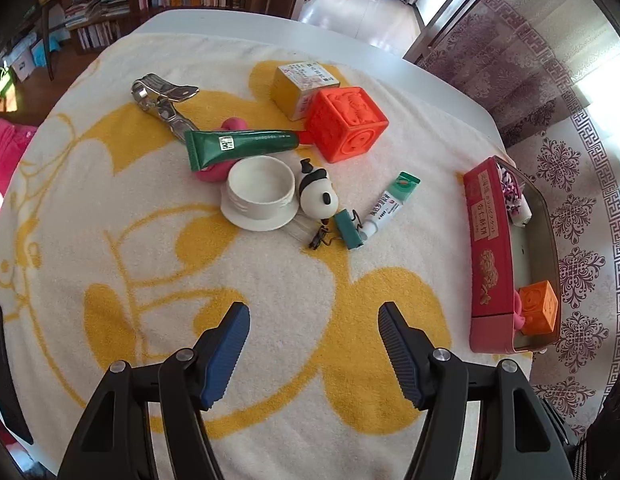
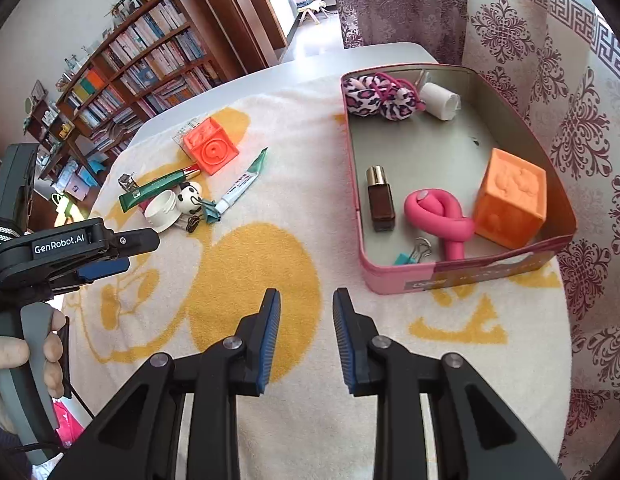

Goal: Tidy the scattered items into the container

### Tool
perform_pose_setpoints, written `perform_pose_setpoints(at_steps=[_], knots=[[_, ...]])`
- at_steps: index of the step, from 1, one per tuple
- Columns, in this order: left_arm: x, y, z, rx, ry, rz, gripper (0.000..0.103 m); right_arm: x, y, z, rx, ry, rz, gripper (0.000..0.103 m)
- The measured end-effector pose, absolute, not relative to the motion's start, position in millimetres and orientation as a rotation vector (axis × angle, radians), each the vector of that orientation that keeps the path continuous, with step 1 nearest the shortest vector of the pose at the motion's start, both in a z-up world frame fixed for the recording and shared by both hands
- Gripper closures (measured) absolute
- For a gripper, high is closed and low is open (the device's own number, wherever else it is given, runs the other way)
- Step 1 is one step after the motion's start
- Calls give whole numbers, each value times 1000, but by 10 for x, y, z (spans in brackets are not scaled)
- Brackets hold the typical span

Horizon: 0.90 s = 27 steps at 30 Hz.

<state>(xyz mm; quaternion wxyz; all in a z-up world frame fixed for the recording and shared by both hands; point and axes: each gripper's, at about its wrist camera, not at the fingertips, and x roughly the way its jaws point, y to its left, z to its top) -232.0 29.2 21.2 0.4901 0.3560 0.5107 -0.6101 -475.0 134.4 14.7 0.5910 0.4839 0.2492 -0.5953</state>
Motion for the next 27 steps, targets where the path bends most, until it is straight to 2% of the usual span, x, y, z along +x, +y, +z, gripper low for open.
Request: perform_pose_setpoints(at_steps=[15,18,27], knots=[[-1459,-155,101,788,1299,-1366,35,-4237,999,5,1171,631,-1356,73],[-1303,-333,100,753,1311,-1338,27,-4181,960,-32,1186,636,-1364,73],[-1008,-992,79,652,1382,-1292,27,-4131,911,-125,1232,641,-1418,73]])
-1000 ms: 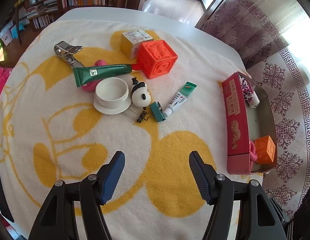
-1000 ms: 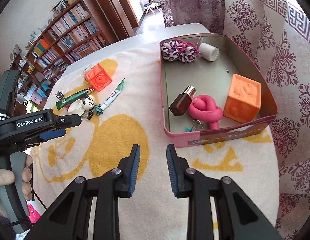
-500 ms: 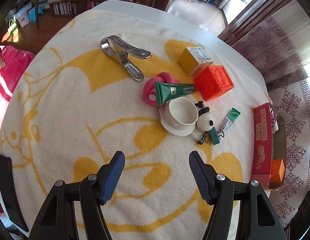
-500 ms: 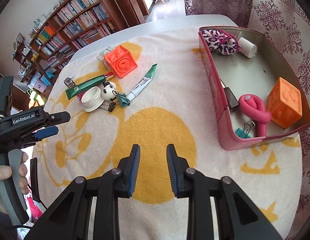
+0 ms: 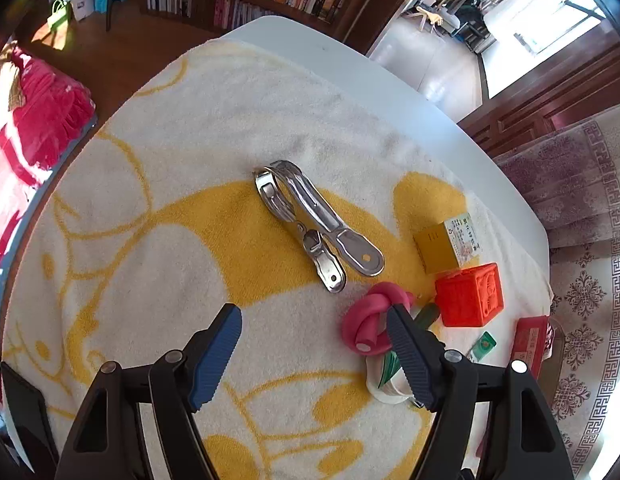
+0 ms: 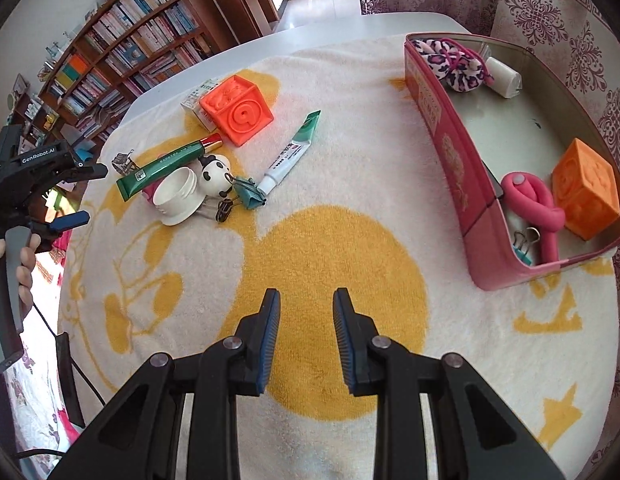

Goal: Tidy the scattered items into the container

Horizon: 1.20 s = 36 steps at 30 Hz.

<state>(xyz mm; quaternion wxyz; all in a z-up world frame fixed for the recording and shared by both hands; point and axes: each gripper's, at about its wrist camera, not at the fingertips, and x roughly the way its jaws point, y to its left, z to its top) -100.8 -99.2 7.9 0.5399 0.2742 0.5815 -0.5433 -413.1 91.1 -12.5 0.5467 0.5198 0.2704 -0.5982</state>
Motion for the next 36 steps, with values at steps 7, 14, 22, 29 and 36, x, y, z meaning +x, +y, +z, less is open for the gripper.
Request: perform_pose_setpoints(at_steps=[7,14,22,29,36], knots=[[-930,-1436,-134,622,1421,-1225,27,-4181,904,-174,1272,634,-1475,73],[-905,-1658,-450,678,1436,-1174,27,-4197,863,-220,1301,639,-1512,73],[-929,-1619,-454,768,1331,-1300,73,-4098,688,-233,1287,664,-1503,73],[-865,-1413,-288,808,1273,-1394,77,-4055,418,-247,1281,651,-1483,73],[-911,-1154,-163,832,1279,-1461,77,-4154,42,-261,1278,607,-1510,73]])
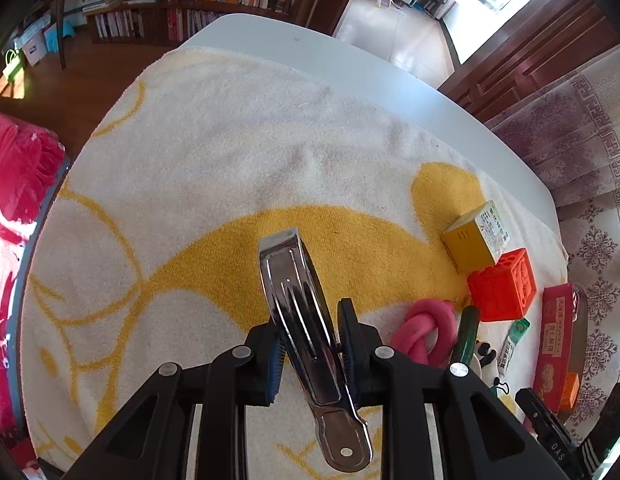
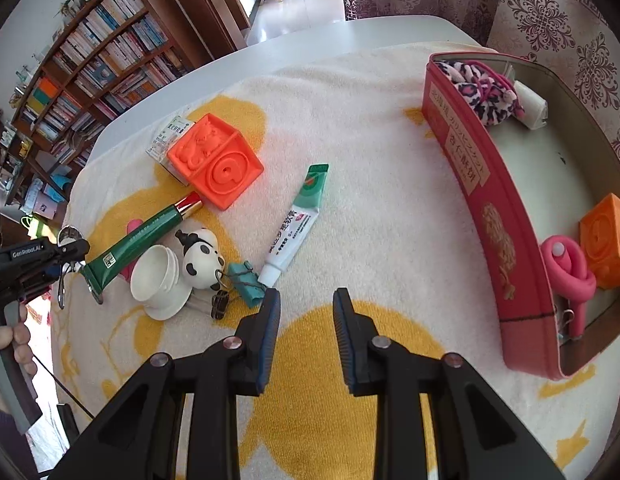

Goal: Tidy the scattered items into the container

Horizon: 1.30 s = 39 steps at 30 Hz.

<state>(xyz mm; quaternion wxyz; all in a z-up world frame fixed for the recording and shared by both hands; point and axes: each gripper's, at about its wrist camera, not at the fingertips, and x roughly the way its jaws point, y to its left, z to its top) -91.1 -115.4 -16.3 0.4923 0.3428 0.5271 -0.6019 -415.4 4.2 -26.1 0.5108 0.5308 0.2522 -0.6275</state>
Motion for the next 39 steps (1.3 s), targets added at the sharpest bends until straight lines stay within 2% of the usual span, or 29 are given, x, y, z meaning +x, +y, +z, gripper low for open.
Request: perform_pose_setpoints(at_steps=[8,11,13,14,26,39], knots=[[-1026,-983,-137,846,1296,-1497,77,-4052,-408,-552,1301,688,-1507,73],[-1035,-932,-116,847,1297,-1500,77,-3915,-419,-556,1181,776,-1541,73],[-1053,-898,-97,847,1297,-1504,77,-3872,-392,-561,1130,810,-1548,76],[-1068,-887,-88,848,1294,-1507,77,-3880,-377,-562,1121,818,-1547,82],[-1514,-498,286,844,1227,-1540,77,-4204,102,-208,1161,654,-1441,82],[-2845,37,674,901,1144,-1684,77,-5115,954,483,1059,504,-1505,82]])
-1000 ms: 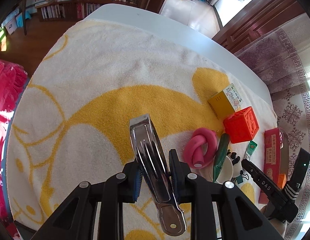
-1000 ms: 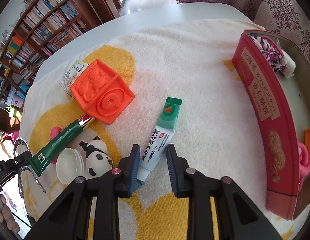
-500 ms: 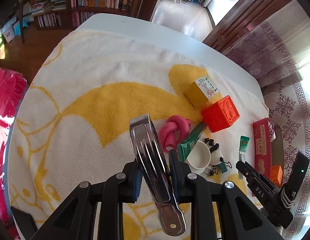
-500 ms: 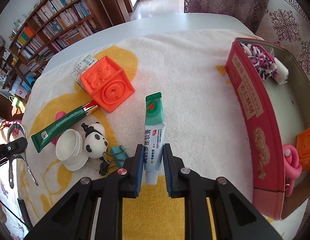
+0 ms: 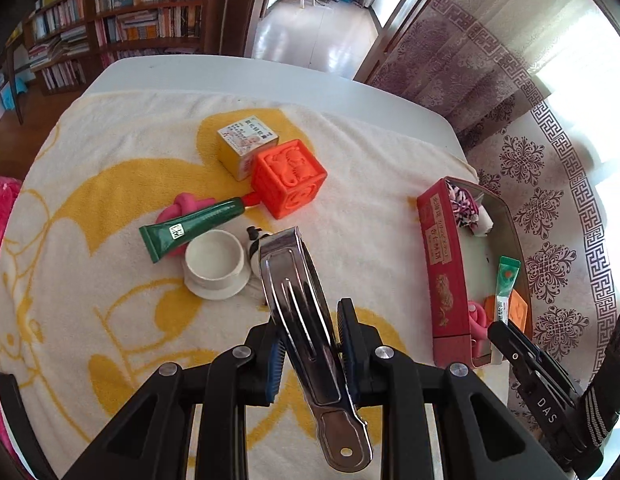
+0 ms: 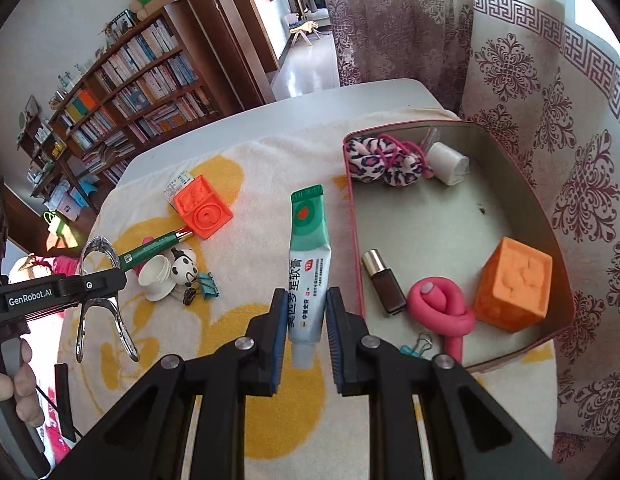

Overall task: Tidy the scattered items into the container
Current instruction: 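Carry the clamp and ointment tube into the red tin and release both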

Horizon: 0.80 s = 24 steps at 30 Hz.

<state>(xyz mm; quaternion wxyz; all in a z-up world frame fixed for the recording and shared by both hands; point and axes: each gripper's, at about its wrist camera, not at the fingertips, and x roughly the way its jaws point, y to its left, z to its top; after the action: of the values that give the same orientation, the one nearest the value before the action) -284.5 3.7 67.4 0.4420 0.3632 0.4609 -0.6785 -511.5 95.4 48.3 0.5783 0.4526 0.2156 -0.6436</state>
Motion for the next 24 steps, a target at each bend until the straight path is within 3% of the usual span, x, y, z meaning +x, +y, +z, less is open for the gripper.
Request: perform_pose_setpoints(at_steps=[10,20,21,22,24], knots=[[-3704,226,962,926,1073,-1797,77,-5881,1427,678,1062,414,-1603,82],[-4532,115,1225,919,994,-1919,77,-6168,1262,826,1003,379,-1604,82],[-4596,94,1238,925,1001,-1929,72,-6169,1220,821,1006,382,-1586,81],[-4647,82,1250,928,1003,-1933,49,-6169,1189,815,1010,383,-1580,81],[-4657,103,1286,891,974,-1921,24,-6173,1176,801,1017,384,-1581,78]])
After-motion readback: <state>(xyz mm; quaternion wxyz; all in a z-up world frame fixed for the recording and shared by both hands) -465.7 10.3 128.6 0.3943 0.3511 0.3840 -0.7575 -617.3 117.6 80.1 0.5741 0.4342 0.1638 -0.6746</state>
